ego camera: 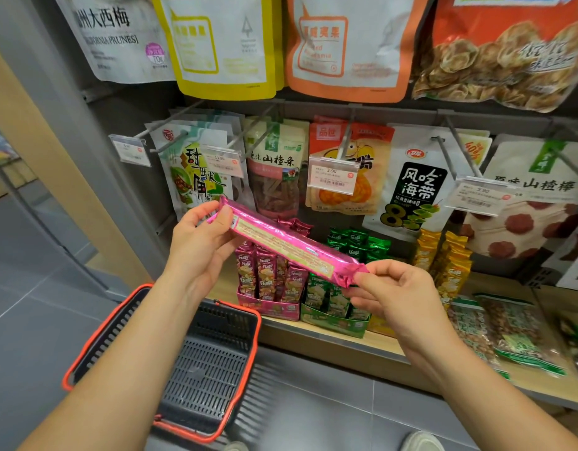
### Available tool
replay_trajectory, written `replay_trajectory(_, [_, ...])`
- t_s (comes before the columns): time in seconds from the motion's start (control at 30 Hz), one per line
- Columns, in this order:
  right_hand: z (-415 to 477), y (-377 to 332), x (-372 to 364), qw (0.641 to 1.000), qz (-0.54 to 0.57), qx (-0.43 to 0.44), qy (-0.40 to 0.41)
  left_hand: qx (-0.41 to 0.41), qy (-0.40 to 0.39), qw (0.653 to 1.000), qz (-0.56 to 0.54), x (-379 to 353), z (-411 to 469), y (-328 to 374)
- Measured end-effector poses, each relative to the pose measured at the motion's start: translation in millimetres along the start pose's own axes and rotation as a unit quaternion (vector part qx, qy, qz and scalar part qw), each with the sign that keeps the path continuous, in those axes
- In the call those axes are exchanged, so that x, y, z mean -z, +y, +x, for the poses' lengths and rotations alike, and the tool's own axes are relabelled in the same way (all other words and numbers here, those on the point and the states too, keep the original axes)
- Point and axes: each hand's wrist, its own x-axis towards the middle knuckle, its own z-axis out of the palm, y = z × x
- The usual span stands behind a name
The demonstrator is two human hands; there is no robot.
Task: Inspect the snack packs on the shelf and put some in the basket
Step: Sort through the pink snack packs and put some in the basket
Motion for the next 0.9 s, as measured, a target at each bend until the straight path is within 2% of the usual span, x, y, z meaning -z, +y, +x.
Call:
replay_trajectory(0.07, [-1, 1, 0, 0.998, -0.053, 0.031, -0.006, 0.008, -0.017, 1.000, -0.002, 2, 2, 2])
replay_trajectory(0.17, [-9, 0, 2, 0.967, -0.184, 0.175, -0.023, 0.062, -0.047, 0.996, 0.031, 4, 2, 2])
replay_trajectory(0.27, [-22, 0, -2, 0.889, -0.270, 0.359, -0.094, 0.113, -0.073, 0.977, 0.168, 3, 1, -1])
replay_trajectory(0.33, [-28, 3, -5, 0.814, -0.333, 0.457, -0.135, 0.088, -0.065, 0.979, 0.169, 2, 2, -5])
replay_trajectory(0.4, [-31, 5, -10, 0.743, -0.397, 0.519, -0.140, 0.056, -0.034, 0.985, 0.159, 1, 2, -5])
replay_trajectory(0.47, [-34, 7, -16, 0.706, -0.434, 0.546, -0.123, 0.031, -0.006, 0.987, 0.157, 1, 3, -4])
replay_trajectory(0.53, [-37, 9, -22, 0.687, -0.447, 0.562, -0.111, 0.014, 0.032, 0.989, 0.144, -1, 5, -4])
replay_trajectory(0.63, [-41, 15, -31, 0.686, -0.441, 0.566, -0.121, 0.011, 0.077, 0.989, 0.125, -2, 6, -3])
replay_trajectory(0.9, [-48, 25, -43, 0.683, -0.457, 0.547, -0.160, 0.067, 0.086, 0.994, 0.023, -1, 3, 0])
